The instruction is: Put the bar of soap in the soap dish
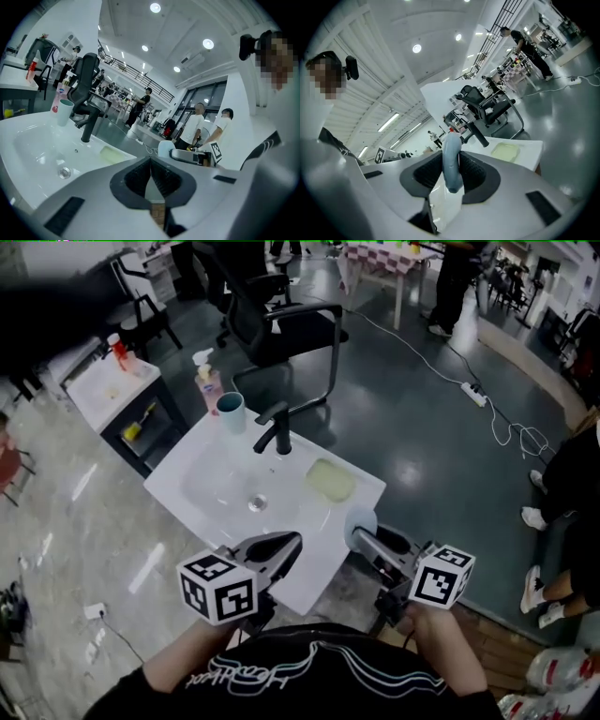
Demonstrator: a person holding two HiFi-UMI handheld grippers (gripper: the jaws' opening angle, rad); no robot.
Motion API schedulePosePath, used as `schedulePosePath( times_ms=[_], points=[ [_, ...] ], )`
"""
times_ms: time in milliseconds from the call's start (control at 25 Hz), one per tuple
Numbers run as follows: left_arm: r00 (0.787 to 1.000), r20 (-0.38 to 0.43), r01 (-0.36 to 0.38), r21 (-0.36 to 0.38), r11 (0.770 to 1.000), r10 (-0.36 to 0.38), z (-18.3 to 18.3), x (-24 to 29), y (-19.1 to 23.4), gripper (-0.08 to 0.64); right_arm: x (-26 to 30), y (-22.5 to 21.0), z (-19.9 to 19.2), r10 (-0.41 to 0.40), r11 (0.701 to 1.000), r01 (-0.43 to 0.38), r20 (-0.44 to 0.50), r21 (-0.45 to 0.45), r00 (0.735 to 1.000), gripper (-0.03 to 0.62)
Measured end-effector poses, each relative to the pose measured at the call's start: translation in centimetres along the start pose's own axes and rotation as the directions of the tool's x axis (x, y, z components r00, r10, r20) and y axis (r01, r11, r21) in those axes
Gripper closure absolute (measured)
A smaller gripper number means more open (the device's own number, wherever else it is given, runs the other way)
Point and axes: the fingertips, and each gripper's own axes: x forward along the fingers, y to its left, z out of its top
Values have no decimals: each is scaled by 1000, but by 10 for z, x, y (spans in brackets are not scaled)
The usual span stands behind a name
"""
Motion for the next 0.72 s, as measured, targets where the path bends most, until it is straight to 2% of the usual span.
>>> schedulePosePath(
  times_ms=[360,720],
  points=[
    [997,42,-65,-15,998,65,17,16,32,537,42,-49,19,-17,995,8,-90,-103,996,463],
    [998,6,-62,-42,997,63,23,15,64,537,82,-83,23,-140,969,106,-143,-223,980,463]
  ],
)
